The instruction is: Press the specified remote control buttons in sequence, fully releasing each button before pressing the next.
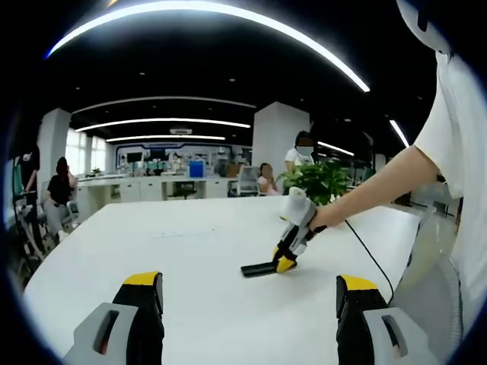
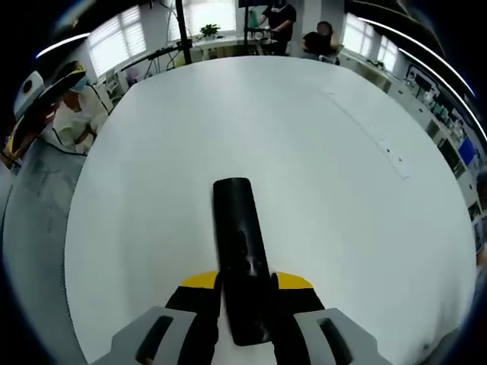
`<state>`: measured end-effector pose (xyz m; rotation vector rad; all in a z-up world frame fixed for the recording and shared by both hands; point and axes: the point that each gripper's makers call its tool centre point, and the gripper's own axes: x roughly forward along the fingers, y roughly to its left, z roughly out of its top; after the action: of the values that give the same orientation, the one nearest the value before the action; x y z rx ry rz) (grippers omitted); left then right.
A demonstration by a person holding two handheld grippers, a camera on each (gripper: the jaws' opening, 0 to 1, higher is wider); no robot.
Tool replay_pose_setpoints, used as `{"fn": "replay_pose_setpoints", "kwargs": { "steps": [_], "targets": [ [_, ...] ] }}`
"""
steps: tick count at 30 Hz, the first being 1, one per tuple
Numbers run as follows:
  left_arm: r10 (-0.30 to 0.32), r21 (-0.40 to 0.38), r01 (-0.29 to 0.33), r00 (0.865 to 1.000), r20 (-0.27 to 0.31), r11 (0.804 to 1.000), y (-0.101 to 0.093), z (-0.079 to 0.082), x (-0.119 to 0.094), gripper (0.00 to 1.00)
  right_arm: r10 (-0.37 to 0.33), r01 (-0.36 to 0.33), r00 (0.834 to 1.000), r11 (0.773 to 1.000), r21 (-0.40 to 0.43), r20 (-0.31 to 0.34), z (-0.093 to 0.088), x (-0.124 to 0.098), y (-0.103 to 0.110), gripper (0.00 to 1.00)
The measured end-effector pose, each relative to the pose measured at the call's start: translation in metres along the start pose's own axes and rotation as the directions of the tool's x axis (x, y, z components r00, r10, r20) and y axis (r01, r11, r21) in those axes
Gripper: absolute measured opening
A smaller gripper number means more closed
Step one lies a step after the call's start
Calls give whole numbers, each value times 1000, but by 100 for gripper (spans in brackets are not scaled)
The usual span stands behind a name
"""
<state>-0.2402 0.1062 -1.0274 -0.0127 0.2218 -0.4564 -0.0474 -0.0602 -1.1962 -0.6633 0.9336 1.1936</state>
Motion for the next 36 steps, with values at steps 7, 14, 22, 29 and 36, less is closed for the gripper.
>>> {"fn": "replay_pose_setpoints", "kwargs": {
  "steps": [7, 14, 22, 29, 36],
  "targets": [
    [2, -13, -2, 1000, 7, 1000, 1, 3, 2, 98, -26, 26, 1000, 1000, 18, 18, 2, -2, -1, 25],
    [-13, -21, 13, 1000, 1, 1000, -2, 2, 8, 98, -73, 39, 985, 977, 211, 157, 2, -6, 3, 48],
    [-25, -30, 25, 1000, -11, 999, -7, -1, 11, 97, -246, 75, 895, 905, 418, 372, 6, -33, 4, 73],
    [-27, -38, 26, 1000, -12, 999, -7, -2, 12, 97, -341, 53, 786, 868, 494, 516, 8, -65, 28, 87],
    [-31, -40, 31, 999, -13, 999, -7, -3, 13, 97, -406, 64, 734, 839, 541, 544, 0, -95, 44, 93]
  ]
}}
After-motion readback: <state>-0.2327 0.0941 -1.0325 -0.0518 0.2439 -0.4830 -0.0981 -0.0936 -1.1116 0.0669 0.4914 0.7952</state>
